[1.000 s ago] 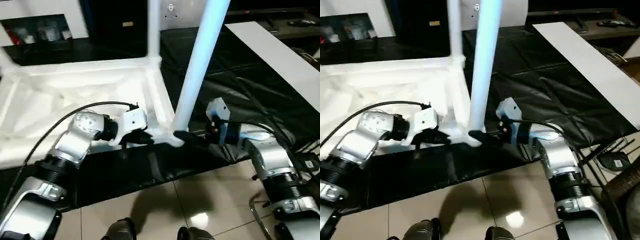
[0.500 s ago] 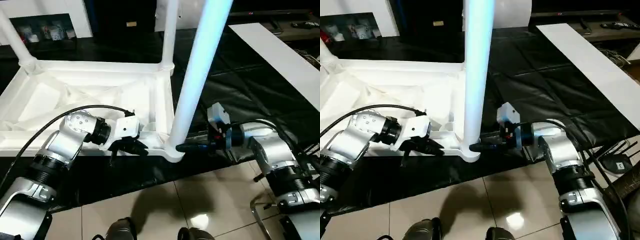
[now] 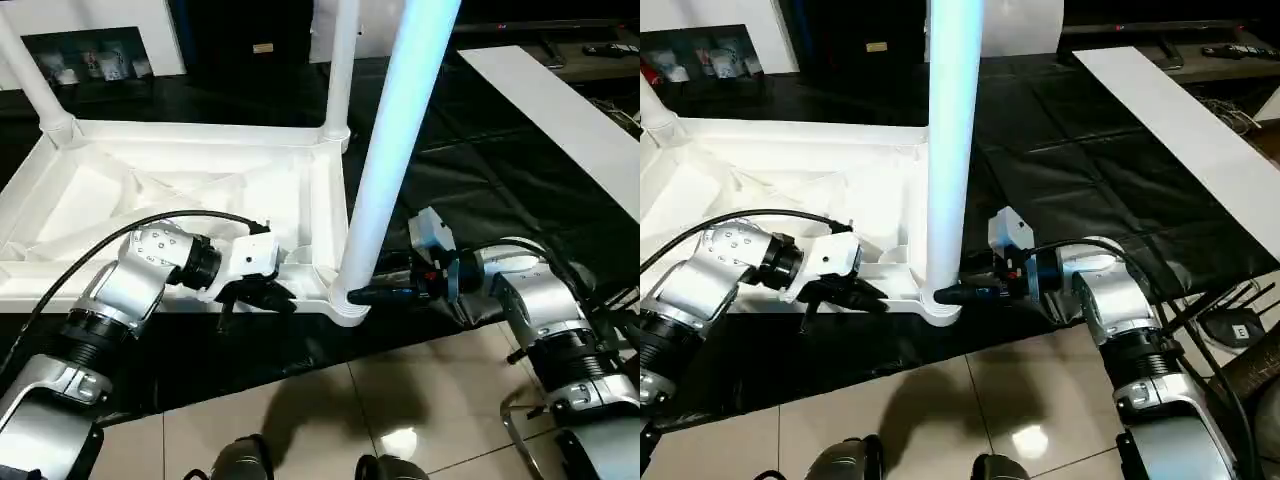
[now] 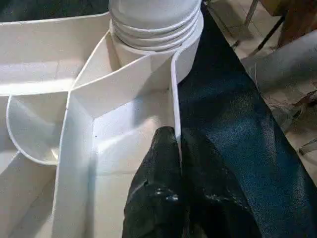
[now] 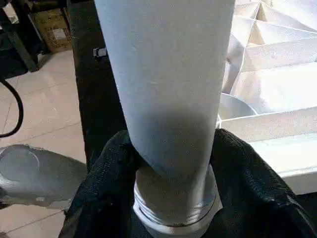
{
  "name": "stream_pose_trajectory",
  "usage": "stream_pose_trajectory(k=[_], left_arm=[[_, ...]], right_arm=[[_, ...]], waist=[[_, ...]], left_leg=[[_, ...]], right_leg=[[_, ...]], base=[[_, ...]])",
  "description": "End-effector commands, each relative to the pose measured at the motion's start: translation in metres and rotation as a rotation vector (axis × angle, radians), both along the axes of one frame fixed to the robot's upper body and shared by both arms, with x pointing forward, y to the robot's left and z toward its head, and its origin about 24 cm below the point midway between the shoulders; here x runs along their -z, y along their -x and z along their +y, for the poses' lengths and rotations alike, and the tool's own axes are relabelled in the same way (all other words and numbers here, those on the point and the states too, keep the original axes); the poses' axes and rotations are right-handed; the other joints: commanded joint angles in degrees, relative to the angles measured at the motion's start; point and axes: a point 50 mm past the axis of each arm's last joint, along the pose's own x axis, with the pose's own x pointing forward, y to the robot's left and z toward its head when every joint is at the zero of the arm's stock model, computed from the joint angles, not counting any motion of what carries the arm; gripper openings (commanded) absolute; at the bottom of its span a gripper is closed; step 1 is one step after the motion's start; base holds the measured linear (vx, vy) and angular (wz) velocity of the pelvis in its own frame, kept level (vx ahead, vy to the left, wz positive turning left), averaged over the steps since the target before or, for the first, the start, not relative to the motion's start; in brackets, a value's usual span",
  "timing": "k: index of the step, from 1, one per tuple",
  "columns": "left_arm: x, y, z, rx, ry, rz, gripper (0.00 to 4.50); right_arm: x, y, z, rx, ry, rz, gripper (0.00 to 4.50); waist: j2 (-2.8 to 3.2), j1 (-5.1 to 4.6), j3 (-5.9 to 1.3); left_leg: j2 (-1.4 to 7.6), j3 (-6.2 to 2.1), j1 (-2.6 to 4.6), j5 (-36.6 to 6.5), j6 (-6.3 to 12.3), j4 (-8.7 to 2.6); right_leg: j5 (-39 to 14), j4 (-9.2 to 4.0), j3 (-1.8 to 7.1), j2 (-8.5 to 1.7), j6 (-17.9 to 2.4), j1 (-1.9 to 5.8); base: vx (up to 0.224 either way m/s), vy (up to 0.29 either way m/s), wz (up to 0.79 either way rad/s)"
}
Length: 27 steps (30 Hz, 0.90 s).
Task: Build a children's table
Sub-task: Rotate leg to tighten
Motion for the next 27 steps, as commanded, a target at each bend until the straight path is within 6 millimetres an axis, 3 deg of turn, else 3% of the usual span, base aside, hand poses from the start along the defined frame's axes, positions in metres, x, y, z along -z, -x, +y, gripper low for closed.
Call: stream_pose_trajectory(k=[1,5,8,9,10,12,14,16,19,23,25,27], left_arm=[[-0.004,0.004,-0.011,0.082,-0.002,-0.016,0.0],[-0.003,-0.002,-0.015,-0.012,0.024,-0.025,0.0],[-0.003,-0.003,-0.016,-0.02,0.026,-0.026,0.0],[-0.005,-0.012,-0.027,-0.134,0.08,-0.041,0.0],[-0.006,-0.015,-0.031,-0.163,0.095,-0.044,0.0],[-0.009,-0.021,-0.042,-0.236,0.138,-0.057,0.0],[-0.01,-0.027,-0.057,-0.308,0.171,-0.07,0.0],[-0.011,-0.028,-0.061,-0.325,0.177,-0.073,0.0],[-0.011,-0.033,-0.081,-0.419,0.201,-0.1,0.0],[-0.012,-0.037,-0.089,-0.476,0.21,-0.127,0.0],[-0.014,-0.038,-0.096,-0.497,0.22,-0.142,0.0],[-0.014,-0.037,-0.098,-0.493,0.22,-0.145,0.0]], right_arm=[[-0.002,0.005,0.002,-0.048,-0.022,0.008,1.91],[0.007,0.009,0.009,0.037,-0.06,0.045,1.91],[0.008,0.009,0.009,0.05,-0.062,0.049,1.91],[0.017,0.003,0.021,0.238,-0.089,0.071,1.91],[0.02,0.001,0.025,0.282,-0.094,0.076,1.91],[0.026,-0.001,0.037,0.395,-0.102,0.085,1.91],[0.029,-0.003,0.054,0.494,-0.124,0.094,1.91],[0.029,-0.002,0.058,0.519,-0.13,0.097,1.91],[0.026,-0.005,0.084,0.642,-0.159,0.113,1.91],[0.023,-0.009,0.094,0.733,-0.176,0.118,1.91],[0.017,-0.008,0.103,0.746,-0.237,0.113,2.6],[0.016,-0.007,0.102,0.741,-0.255,0.111,2.64]], waist=[[0.29,-0.23,-4.24],[0.27,-0.08,-4.13],[0.19,-0.08,-3.96],[0.33,-0.21,-3.82],[0.38,-0.49,-3.51],[0.19,-0.97,-3.58],[0.4,-1.31,-3.48],[0.27,-1.84,-3.55],[0.32,-2.24,-3.63],[0.39,-2.14,-3.8],[0.42,-2.23,-3.77],[0.44,-2.08,-3.83]], left_leg=[[3.06,-0.97,2.24,-9.3,4.37,-3.04],[3.1,-0.9,2.22,-9.5,4.25,-3.12],[3.02,-1.07,2.26,-11.9,3.13,-3.38],[3.12,-1.09,2.48,-13.2,2.02,-3.61],[3.14,-1.01,2.43,-14.0,1.47,-3.78],[2.94,-1.74,2.54,-17.3,-1.23,-4.23],[2.92,-1.75,2.64,-17.8,-2.04,-4.4],[2.85,-1.71,2.43,-17.0,-1.83,-4.46],[2.66,-1.47,2.24,-15.1,-0.42,-4.14],[2.5,-1.5,2.21,-13.9,0.04,-4.06],[2.61,-1.45,2.12,-13.4,0.23,-4.08],[2.51,-1.43,2.11,-12.6,0.87,-3.98]], right_leg=[[-2.9,-3.23,1.7,-4.02,-16.0,2.28],[-3.0,-3.27,1.8,-3.98,-15.9,2.21],[-7.7,-3.81,1.75,-4.21,-15.1,2.16],[-10.0,-4.02,1.88,-4.14,-14.6,1.86],[-10.9,-4.1,2.04,-4.06,-14.5,1.57],[-18.5,-4.73,1.96,-4.69,-12.5,1.85],[-18.8,-4.91,2.04,-4.54,-11.6,1.51],[-16.3,-4.86,2.08,-4.35,-11.5,1.6],[-12.3,-4.83,2.25,-4.25,-11.9,1.73],[-10.9,-4.78,2.13,-4.12,-11.6,1.92],[-8.9,-4.67,2.19,-4.08,-11.7,1.87],[-7.3,-4.63,2.13,-4.07,-11.9,2.05]], base=[[0.0,0.0,0.0],[0.0,0.0,0.0],[0.0,0.0,0.0],[0.0,0.0,0.0],[0.0,0.0,0.0],[0.0,0.0,0.0],[0.0,0.0,0.0],[0.0,0.0,0.0],[0.0,0.0,0.0],[0.0,0.0,0.0],[0.0,0.0,0.0],[0.0,0.0,0.0]])
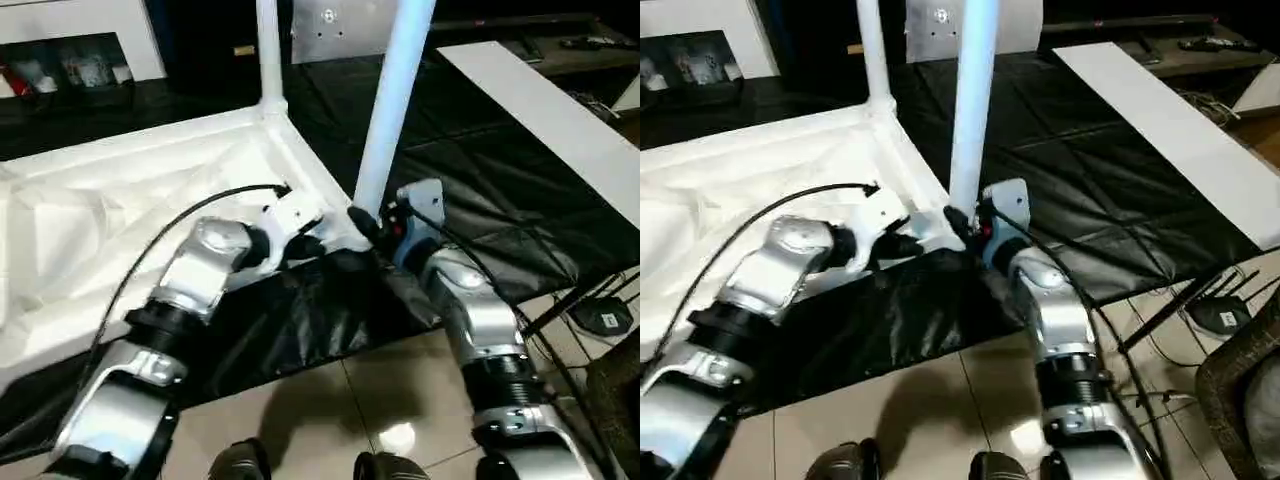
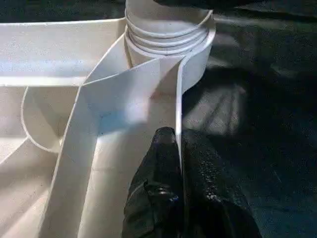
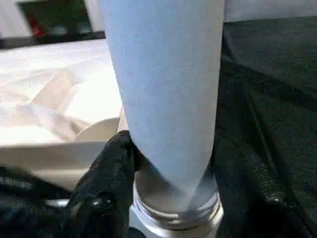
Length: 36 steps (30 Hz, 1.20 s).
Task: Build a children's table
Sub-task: Rotate leg to tighten
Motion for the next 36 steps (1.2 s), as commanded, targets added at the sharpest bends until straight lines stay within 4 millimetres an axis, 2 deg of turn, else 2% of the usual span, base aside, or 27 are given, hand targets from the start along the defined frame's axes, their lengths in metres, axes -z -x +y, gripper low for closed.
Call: stream_pose_trajectory(k=[1,3,7,8,11,12,13,17,19,20,25,27,30,32,36], left_arm=[[-0.019,0.001,-0.036,0.075,0.062,-0.099,0.0],[-0.018,0.001,-0.032,0.078,0.055,-0.101,0.0],[-0.016,0.003,-0.016,0.088,0.041,-0.094,0.0],[-0.015,0.004,-0.011,0.101,0.034,-0.091,0.0],[-0.012,0.008,0.003,0.154,0.009,-0.083,0.0],[-0.012,0.008,0.003,0.154,0.009,-0.083,0.0],[-0.012,0.009,0.005,0.164,0.002,-0.083,0.0],[-0.014,0.016,0.012,0.284,0.014,-0.092,0.0],[-0.012,0.019,0.016,0.328,-0.01,-0.081,0.0],[-0.012,0.02,0.017,0.337,-0.017,-0.079,0.0],[-0.008,0.027,0.025,0.439,-0.081,-0.043,0.0],[-0.008,0.03,0.029,0.486,-0.108,-0.03,0.0],[-0.01,0.033,0.031,0.547,-0.123,-0.015,0.0],[-0.011,0.035,0.032,0.573,-0.13,-0.008,0.0],[-0.011,0.035,0.035,0.594,-0.141,-0.003,0.0]], right_arm=[[0.005,0.017,0.052,-0.267,-0.052,0.015,2.77],[0.005,0.016,0.043,-0.269,-0.032,-0.001,3.06],[0.003,0.014,0.015,-0.281,0.005,-0.044,3.27],[0.0,0.013,0.007,-0.305,0.023,-0.062,3.51],[-0.006,0.013,-0.015,-0.397,0.084,-0.093,3.66],[-0.006,0.013,-0.015,-0.397,0.084,-0.093,3.66],[-0.007,0.013,-0.019,-0.417,0.097,-0.098,3.94],[-0.01,0.015,-0.037,-0.562,0.169,-0.099,4.0],[-0.012,0.016,-0.041,-0.618,0.173,-0.094,4.0],[-0.012,0.016,-0.042,-0.63,0.173,-0.093,4.0],[-0.015,0.017,-0.047,-0.73,0.226,-0.103,4.0],[-0.014,0.017,-0.049,-0.781,0.24,-0.095,4.0],[-0.015,0.017,-0.05,-0.841,0.23,-0.082,4.0],[-0.016,0.016,-0.05,-0.862,0.235,-0.084,4.0],[-0.015,0.018,-0.051,-0.922,0.227,-0.058,3.63]], waist=[[0.34,0.04,-3.89],[0.44,0.07,-3.82],[0.42,0.16,-3.83],[0.37,0.2,-3.98],[0.35,0.22,-4.27],[0.32,0.17,-4.32],[0.35,0.19,-4.29],[0.31,0.23,-4.17],[0.19,0.27,-4.13],[0.39,0.36,-4.06],[0.0,0.57,-4.19],[-0.11,0.8,-4.33],[0.05,1.53,-4.48],[-0.11,1.76,-4.54],[-0.17,1.84,-4.59]], left_leg=[[2.65,-1.46,1.87,-12.4,1.05,-3.7],[2.68,-1.44,1.87,-12.0,1.51,-3.73],[2.71,-1.45,1.77,-12.5,1.88,-3.66],[2.7,-1.42,1.71,-11.3,2.24,-3.52],[2.58,-1.38,1.35,-8.1,4.2,-3.03],[2.61,-1.32,1.3,-6.8,5.13,-2.88],[2.61,-1.27,1.35,-6.6,5.44,-2.85],[2.77,-1.24,1.48,-9.0,5.2,-2.89],[2.85,-1.19,1.53,-9.8,5.09,-2.87],[2.99,-1.16,1.62,-10.3,5.05,-2.93],[3.12,-1.05,1.76,-10.2,4.63,-2.84],[3.22,-0.98,1.82,-9.6,4.78,-2.77],[3.27,-0.83,1.98,-8.3,5.37,-2.58],[3.24,-0.74,1.91,-8.0,5.52,-2.51],[3.16,-0.8,1.76,-8.3,5.34,-2.47]], right_leg=[[-6.9,-4.25,2.03,-4.08,-11.8,2.04],[-5.6,-4.18,1.98,-4.0,-12.0,2.03],[-6.0,-4.22,1.97,-4.08,-12.0,2.25],[-4.3,-3.98,1.93,-4.01,-12.2,2.4],[1.8,-3.33,1.82,-3.96,-13.5,2.85],[4.2,-3.11,1.73,-3.83,-13.9,2.85],[4.8,-3.08,1.72,-3.79,-14.2,2.73],[0.8,-3.41,1.64,-3.98,-14.9,2.77],[-0.6,-3.49,1.65,-3.96,-15.2,2.79],[-1.5,-3.55,1.63,-3.94,-15.3,2.56],[-3.9,-3.46,1.63,-4.1,-15.3,2.35],[-3.7,-3.3,1.59,-4.08,-15.5,2.3],[-1.9,-2.94,1.56,-3.92,-15.9,2.17],[-1.3,-2.81,1.57,-3.94,-16.0,2.19],[-2.3,-2.81,1.52,-4.07,-15.8,2.27]], base=[[0.0,0.0,0.0],[0.0,0.0,0.0],[0.0,0.0,0.0],[0.0,0.0,0.0],[0.0,0.0,0.0],[0.0,0.0,0.0],[0.0,0.0,0.0],[0.0,0.0,0.0],[0.0,0.0,0.0],[0.0,0.0,0.0],[0.0,0.0,0.0],[0.0,0.0,0.0],[0.0,0.0,0.0],[0.0,0.0,0.0],[0.0,0.0,0.0]])
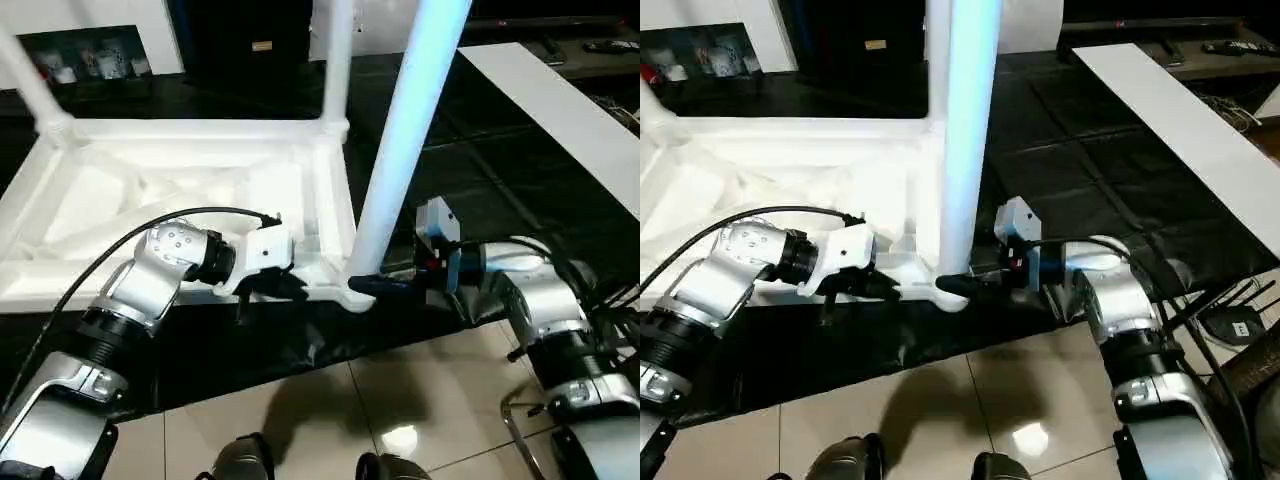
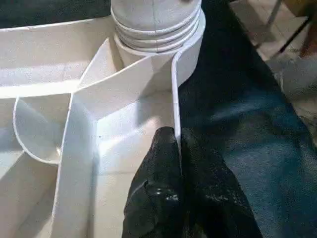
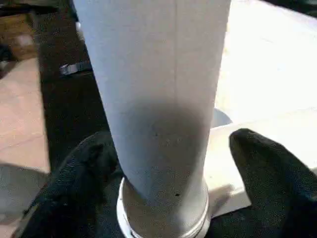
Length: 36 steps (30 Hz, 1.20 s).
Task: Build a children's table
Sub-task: Rotate leg to tighten
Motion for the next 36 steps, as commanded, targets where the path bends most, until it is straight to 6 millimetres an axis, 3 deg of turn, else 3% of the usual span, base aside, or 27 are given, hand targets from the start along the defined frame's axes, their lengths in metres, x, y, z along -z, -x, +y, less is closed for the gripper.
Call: stream_pose_trajectory(k=[1,14,20,28,31,33,34,36], left_arm=[[-0.006,0.004,-0.009,0.091,-0.008,-0.024,0.0],[-0.005,0.008,-0.007,0.128,-0.021,-0.002,0.0],[-0.004,0.008,-0.006,0.127,-0.031,0.006,0.0],[-0.003,0.006,-0.008,0.081,-0.011,0.013,0.0],[-0.004,0.002,-0.012,0.031,0.012,0.013,0.0],[-0.006,-0.003,-0.017,-0.03,0.048,0.011,0.0],[-0.006,-0.003,-0.017,-0.03,0.048,0.011,0.0],[-0.009,-0.012,-0.031,-0.132,0.095,-0.015,0.0]], right_arm=[[-0.001,0.001,-0.002,-0.042,0.007,0.012,3.56],[-0.001,0.003,-0.001,-0.12,0.006,0.054,2.36],[0.001,0.005,-0.001,-0.147,0.012,0.08,2.02],[0.008,0.008,0.009,-0.082,-0.017,0.132,1.93],[0.011,0.009,0.02,-0.013,-0.044,0.149,1.93],[0.017,0.007,0.031,0.094,-0.053,0.15,1.93],[0.017,0.007,0.031,0.094,-0.053,0.15,1.93],[0.024,0.002,0.048,0.265,-0.054,0.154,1.93]], waist=[[-0.22,-0.24,-4.7],[-0.23,-0.2,-4.83],[-0.21,-0.16,-4.74],[-0.31,-0.23,-4.53],[-0.28,-0.37,-4.3],[0.06,-0.81,-3.74],[-0.12,-0.94,-3.67],[-0.01,-1.32,-3.41]], left_leg=[[2.92,-0.87,2.23,-8.4,5.04,-2.88],[2.88,-0.86,2.19,-7.9,5.32,-2.66],[2.88,-0.89,2.23,-8.6,4.79,-2.72],[2.84,-0.87,2.2,-8.5,4.79,-2.79],[2.82,-0.99,2.24,-10.8,3.42,-3.05],[2.82,-1.23,2.53,-15.3,0.87,-3.59],[2.72,-1.35,2.46,-16.3,0.3,-3.69],[2.7,-1.58,2.68,-18.4,-1.7,-4.1]], right_leg=[[-2.5,-3.03,1.69,-4.15,-15.8,2.63],[-2.7,-2.84,1.61,-4.05,-16.2,2.57],[-3.8,-2.94,1.62,-4.0,-15.9,2.5],[-4.7,-3.04,1.66,-3.94,-15.4,2.42],[-8.8,-3.47,1.74,-4.16,-14.6,2.29],[-16.6,-4.24,2.01,-4.41,-13.0,1.81],[-18.8,-4.48,2.0,-4.46,-12.4,1.93],[-23.2,-4.91,2.16,-4.41,-10.5,1.49]], base=[[0.0,0.0,0.0],[0.0,0.0,0.0],[0.0,0.0,0.0],[0.0,0.0,0.0],[0.0,0.0,0.0],[0.0,0.0,0.0],[0.0,0.0,0.0],[0.0,0.0,0.0]])
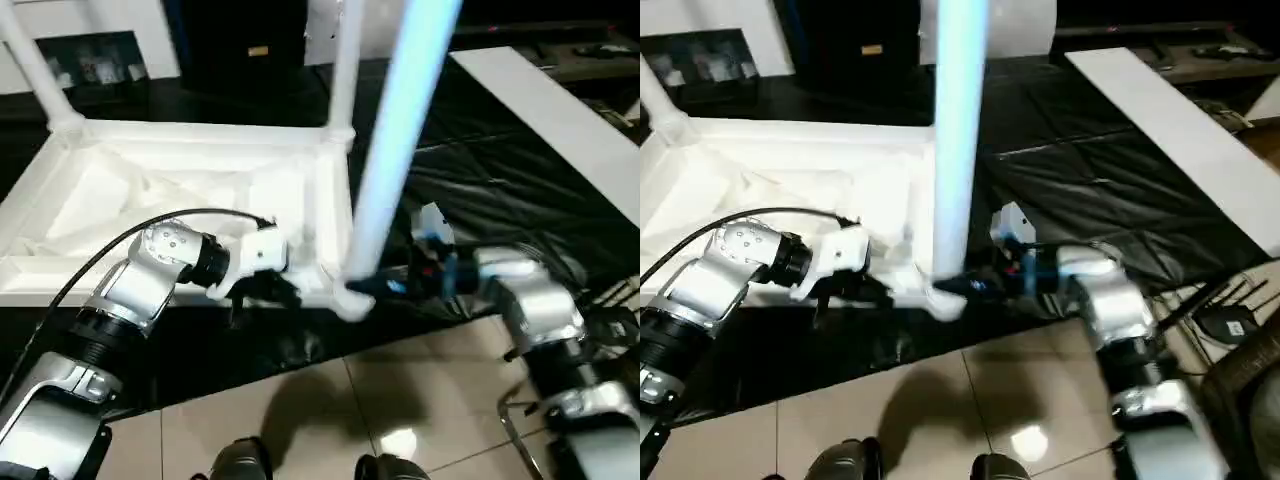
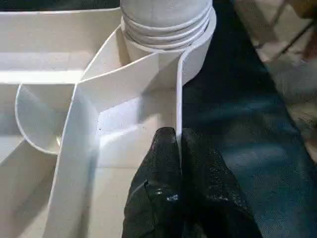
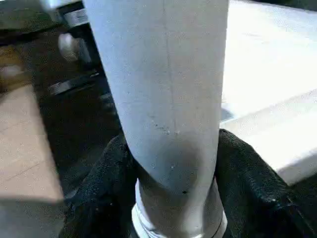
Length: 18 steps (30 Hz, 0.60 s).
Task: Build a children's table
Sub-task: Rotate leg to tighten
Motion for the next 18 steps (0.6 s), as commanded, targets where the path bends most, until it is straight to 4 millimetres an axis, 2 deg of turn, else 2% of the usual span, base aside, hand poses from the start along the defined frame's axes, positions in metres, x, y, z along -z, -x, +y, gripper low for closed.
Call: stream_pose_trajectory(k=[1,4,5,7,9,10,11,13,14,15,18], left_arm=[[-0.013,-0.006,-0.038,0.009,0.093,-0.064,0.0],[-0.017,-0.013,-0.054,-0.099,0.15,-0.086,0.0],[-0.02,-0.018,-0.066,-0.176,0.195,-0.092,0.0],[-0.023,-0.021,-0.074,-0.234,0.22,-0.102,0.0],[-0.025,-0.024,-0.083,-0.283,0.237,-0.117,0.0],[-0.025,-0.024,-0.083,-0.283,0.237,-0.117,0.0],[-0.026,-0.024,-0.086,-0.289,0.241,-0.124,0.0],[-0.026,-0.024,-0.086,-0.285,0.239,-0.126,0.0],[-0.026,-0.023,-0.084,-0.286,0.231,-0.128,0.0],[-0.025,-0.023,-0.083,-0.287,0.227,-0.13,0.0],[-0.023,-0.021,-0.074,-0.273,0.212,-0.13,0.0]], right_arm=[[0.014,0.001,0.028,0.081,0.034,0.062,1.93],[0.014,-0.007,0.043,0.264,0.015,0.086,1.93],[0.011,-0.01,0.055,0.353,-0.01,0.09,1.93],[0.008,-0.009,0.066,0.387,-0.029,0.089,1.93],[0.003,-0.006,0.08,0.395,-0.051,0.076,1.93],[0.003,-0.006,0.08,0.395,-0.051,0.076,1.93],[0.001,-0.005,0.085,0.38,-0.077,0.065,1.93],[0.0,-0.005,0.086,0.372,-0.091,0.068,1.93],[-0.001,-0.005,0.083,0.385,-0.105,0.081,2.48],[-0.001,-0.005,0.081,0.393,-0.107,0.083,2.62],[-0.001,-0.006,0.07,0.402,-0.105,0.072,2.68]], waist=[[0.09,-0.27,-3.46],[0.15,-1.19,-3.44],[0.22,-1.41,-3.46],[0.32,-1.53,-3.57],[0.33,-1.49,-3.72],[0.28,-1.49,-3.78],[0.28,-1.42,-3.8],[0.3,-1.29,-3.88],[0.34,-1.2,-3.9],[0.32,-1.1,-3.9],[0.33,-0.9,-3.96]], left_leg=[[2.54,-1.72,2.16,-18.7,-2.05,-4.39],[2.41,-1.96,2.17,-20.7,-3.16,-4.58],[2.33,-1.95,2.09,-20.5,-3.15,-4.67],[2.33,-1.9,2.19,-20.1,-3.19,-4.73],[2.25,-1.71,2.18,-18.9,-2.05,-4.62],[2.27,-1.64,2.23,-18.6,-1.8,-4.57],[2.16,-1.64,2.01,-17.8,-1.16,-4.49],[2.12,-1.55,1.95,-16.6,-0.3,-4.35],[2.13,-1.5,1.89,-15.7,0.12,-4.32],[2.14,-1.45,1.87,-15.2,0.38,-4.32],[2.17,-1.41,1.82,-14.4,0.58,-4.33]], right_leg=[[-23.6,-5.39,2.12,-4.51,-10.5,1.39],[-25.0,-5.65,2.07,-4.49,-9.7,1.22],[-24.3,-5.71,2.06,-4.36,-9.7,1.2],[-21.5,-5.71,2.01,-4.21,-9.9,1.17],[-17.2,-5.73,2.12,-4.0,-10.2,1.28],[-16.3,-5.72,2.16,-4.01,-10.3,1.26],[-15.0,-5.69,2.18,-4.04,-10.5,1.49],[-13.4,-5.66,2.2,-4.05,-10.4,1.63],[-12.1,-5.55,2.2,-3.99,-10.6,1.69],[-11.3,-5.51,2.18,-3.93,-10.8,1.74],[-10.2,-5.41,2.14,-3.96,-11.1,1.86]], base=[[0.0,0.0,0.0],[0.0,0.0,0.0],[0.0,0.0,0.0],[0.0,0.0,0.0],[0.0,0.0,0.0],[0.0,0.0,0.0],[0.0,0.0,0.0],[0.0,0.0,0.0],[0.0,0.0,0.0],[0.0,0.0,0.0],[0.0,0.0,0.0]])
